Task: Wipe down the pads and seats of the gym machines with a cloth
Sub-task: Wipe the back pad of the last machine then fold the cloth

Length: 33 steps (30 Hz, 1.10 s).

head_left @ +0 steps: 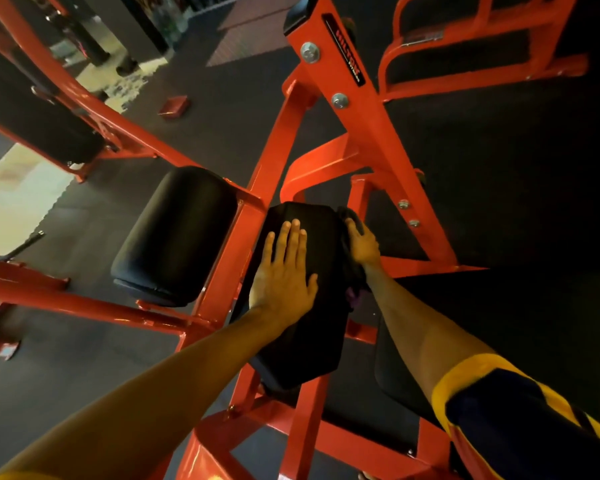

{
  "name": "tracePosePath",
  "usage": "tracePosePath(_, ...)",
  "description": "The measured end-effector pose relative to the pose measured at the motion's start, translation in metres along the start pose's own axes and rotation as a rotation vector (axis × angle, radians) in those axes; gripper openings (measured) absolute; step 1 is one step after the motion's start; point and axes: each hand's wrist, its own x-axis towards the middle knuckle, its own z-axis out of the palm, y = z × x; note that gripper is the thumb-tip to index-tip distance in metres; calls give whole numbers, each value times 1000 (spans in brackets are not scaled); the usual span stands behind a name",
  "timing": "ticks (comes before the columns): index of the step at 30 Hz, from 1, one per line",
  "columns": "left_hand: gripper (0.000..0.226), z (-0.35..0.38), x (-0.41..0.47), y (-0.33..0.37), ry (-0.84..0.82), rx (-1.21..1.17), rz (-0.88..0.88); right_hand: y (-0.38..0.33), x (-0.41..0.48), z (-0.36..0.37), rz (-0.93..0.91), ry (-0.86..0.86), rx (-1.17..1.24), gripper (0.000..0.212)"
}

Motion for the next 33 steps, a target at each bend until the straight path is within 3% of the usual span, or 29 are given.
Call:
tracePosePath(4,81,-1,-4,4,-2,-21,-4,-12,-18,14,47,164,-11,51)
tracePosePath(7,78,-2,-4,2,17,-15,2,-13,-62,35,-223,323,-12,52)
tracePosePath(9,74,-4,-2,2,24,-2,11,7,-93,44,-450,310,-59,54)
tracePosePath(11,72,-4,-3,3,22,26,15,35,-109,44,-531,262,-159,54)
tracePosePath(13,71,-4,-3,2,20,34,15,47,-95,35,-473,231,-197,57)
tracePosePath(17,71,-4,-6,2,30,32,17,28,-52,25,-109,189,-66,54)
tracePosePath(18,70,-4,-6,3,19,26,24,25,-56,27,-133,207,-129,56)
tracePosePath(20,68,-2,-4,2,24,47,39,24,-83,33,-355,250,-256,63)
tracePosePath(23,75,-1,-2,-1,6,80,49,48,-139,40,-583,207,-347,60)
tracePosePath(25,76,-1,-4,-2,5,88,57,75,-158,41,-510,165,-316,62)
tracePosePath(27,71,-1,-4,-3,19,57,51,81,-141,34,-318,153,-110,63)
tracePosePath(30,71,-2,-3,-1,25,51,41,56,-96,15,-31,54,161,48)
tracePosePath(33,69,-1,-2,-2,18,53,42,46,-98,25,-163,87,-45,51)
